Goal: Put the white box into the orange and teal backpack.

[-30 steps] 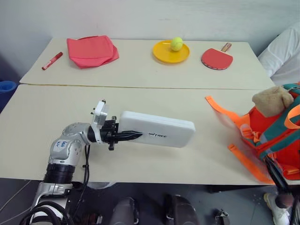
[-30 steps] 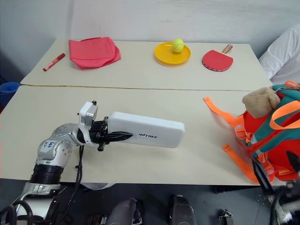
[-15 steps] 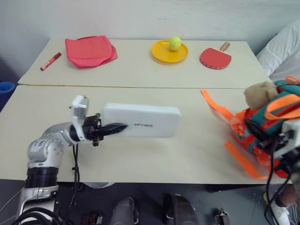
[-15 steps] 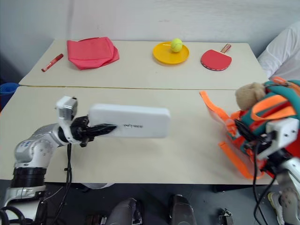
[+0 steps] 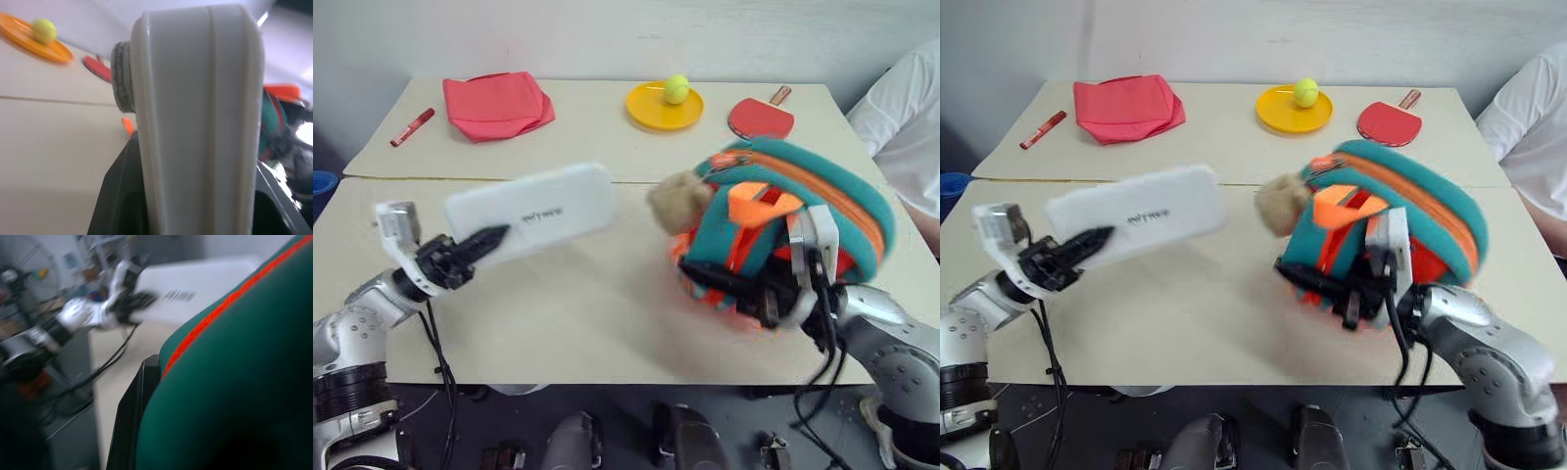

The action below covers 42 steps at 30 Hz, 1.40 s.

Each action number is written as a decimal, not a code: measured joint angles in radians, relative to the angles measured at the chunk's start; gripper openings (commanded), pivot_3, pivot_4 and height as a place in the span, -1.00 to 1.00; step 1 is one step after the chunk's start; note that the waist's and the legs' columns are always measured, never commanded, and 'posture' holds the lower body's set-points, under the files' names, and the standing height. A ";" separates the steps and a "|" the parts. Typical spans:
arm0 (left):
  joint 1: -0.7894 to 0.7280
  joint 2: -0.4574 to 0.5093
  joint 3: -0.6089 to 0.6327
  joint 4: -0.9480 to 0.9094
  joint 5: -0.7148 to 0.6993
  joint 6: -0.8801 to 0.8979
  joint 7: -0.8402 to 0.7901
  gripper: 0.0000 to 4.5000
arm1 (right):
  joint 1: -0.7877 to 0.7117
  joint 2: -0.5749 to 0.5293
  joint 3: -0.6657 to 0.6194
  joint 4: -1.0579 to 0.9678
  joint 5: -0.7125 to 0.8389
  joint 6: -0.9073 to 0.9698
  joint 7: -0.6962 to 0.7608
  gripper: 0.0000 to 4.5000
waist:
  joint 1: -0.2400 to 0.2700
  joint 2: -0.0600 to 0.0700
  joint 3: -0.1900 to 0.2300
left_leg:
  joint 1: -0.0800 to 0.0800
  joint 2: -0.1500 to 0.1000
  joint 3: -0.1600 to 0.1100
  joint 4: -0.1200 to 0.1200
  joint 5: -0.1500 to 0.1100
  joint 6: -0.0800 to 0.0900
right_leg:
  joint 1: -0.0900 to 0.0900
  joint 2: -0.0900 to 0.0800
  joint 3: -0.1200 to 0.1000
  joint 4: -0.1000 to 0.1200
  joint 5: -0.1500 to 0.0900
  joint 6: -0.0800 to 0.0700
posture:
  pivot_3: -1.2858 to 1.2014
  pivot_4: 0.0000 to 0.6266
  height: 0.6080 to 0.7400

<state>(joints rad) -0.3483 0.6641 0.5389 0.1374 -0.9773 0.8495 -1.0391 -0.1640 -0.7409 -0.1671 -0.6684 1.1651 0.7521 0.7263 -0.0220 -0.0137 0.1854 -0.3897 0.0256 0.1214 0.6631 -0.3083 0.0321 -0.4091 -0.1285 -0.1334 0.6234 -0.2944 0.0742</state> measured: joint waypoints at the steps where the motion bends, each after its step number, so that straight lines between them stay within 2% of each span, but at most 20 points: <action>1: -0.001 0.011 0.014 -0.004 -0.016 0.012 0.009 -0.42 | 0.027 -0.035 -0.013 -0.018 0.050 0.026 0.005 -0.99 | 0.002 -0.002 0.001 | 0.000 0.000 0.000 0.000 0.000 0.001 | 0.000 -0.001 0.000 -0.002 0.000 0.000 | 0.03 -0.52 1.00; 7: -0.019 0.029 0.009 -0.094 -0.064 0.066 0.030 -0.42 | 0.112 -0.191 -0.183 -0.009 0.242 0.096 0.027 -0.99 | 0.026 -0.008 0.004 | 0.000 -0.002 0.000 0.002 -0.002 0.003 | 0.001 -0.003 0.001 -0.004 0.001 0.002 | 0.03 -0.52 1.00; 12: -0.059 0.014 -0.083 -0.184 -0.080 0.076 0.019 -0.42 | 0.135 -0.256 -0.232 0.059 0.236 0.124 0.096 -0.99 | 0.045 -0.009 0.004 | 0.000 -0.002 0.001 0.001 -0.002 0.002 | 0.001 -0.002 0.001 -0.003 0.002 0.002 | 0.03 -0.52 1.00; 16: -0.133 -0.007 -0.177 -0.206 -0.070 0.053 -0.004 -0.42 | 0.110 -0.264 -0.225 0.087 0.206 0.124 0.121 -0.99 | 0.049 -0.009 0.004 | -0.001 -0.003 0.001 0.002 -0.001 0.002 | 0.000 -0.002 0.000 -0.003 0.002 0.002 | 0.03 -0.52 1.00; 20: -0.211 -0.009 -0.265 -0.198 0.019 -0.037 -0.051 -0.42 | 0.094 -0.258 -0.192 0.088 0.182 0.122 0.134 -0.99 | 0.049 -0.009 0.004 | -0.001 -0.003 0.002 0.001 -0.001 0.002 | 0.000 -0.001 0.000 -0.004 0.002 0.003 | 0.03 -0.52 1.00; 26: -0.348 -0.026 -0.500 -0.115 0.307 -0.282 -0.131 -0.42 | 0.076 -0.247 -0.181 0.089 0.169 0.122 0.135 -0.99 | 0.055 -0.009 0.005 | -0.001 -0.006 0.002 0.003 0.000 0.004 | 0.001 -0.002 0.000 -0.004 0.003 0.005 | 0.03 -0.52 1.00; 31: -0.522 -0.114 -0.674 -0.067 0.456 -0.290 -0.114 -0.42 | 0.071 -0.238 -0.161 0.087 0.167 0.122 0.135 -0.99 | 0.059 -0.009 0.005 | -0.002 -0.006 0.001 0.003 0.000 0.006 | 0.001 -0.003 0.000 -0.005 0.004 0.006 | 0.03 -0.52 1.00; 36: -0.586 -0.322 -0.777 0.031 0.554 -0.315 -0.039 -0.42 | 0.069 -0.227 -0.148 0.084 0.152 0.121 0.135 -0.99 | 0.062 -0.010 0.005 | -0.004 -0.006 0.001 0.004 0.001 0.008 | 0.001 -0.003 -0.001 -0.005 0.004 0.007 | 0.03 -0.52 1.00; 40: -0.608 -0.466 -0.804 0.150 0.635 -0.405 0.039 -0.42 | 0.057 -0.209 -0.131 0.082 0.136 0.118 0.127 -0.99 | 0.060 -0.010 0.005 | -0.004 -0.007 0.001 0.005 0.002 0.008 | 0.001 -0.003 -0.001 -0.006 0.004 0.007 | 0.03 -0.52 1.00; 42: -0.608 -0.496 -0.797 0.186 0.644 -0.428 0.052 -0.10 | 0.054 -0.195 -0.122 0.082 0.131 0.115 0.112 -1.00 | 0.060 -0.010 0.005 | -0.004 -0.007 0.001 0.005 0.002 0.009 | 0.001 -0.004 -0.001 -0.005 0.004 0.007 | 0.03 -0.52 1.00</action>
<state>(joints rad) -0.9566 0.1678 -0.2577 0.3234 -0.3335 0.4219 -0.9874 -0.1102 -0.9363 -0.2891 -0.5863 1.2959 0.8671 0.8381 0.0375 -0.0235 0.1903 -0.3935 0.0191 0.1224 0.6679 -0.3064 0.0406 -0.4083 -0.1322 -0.1343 0.6179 -0.2901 0.0817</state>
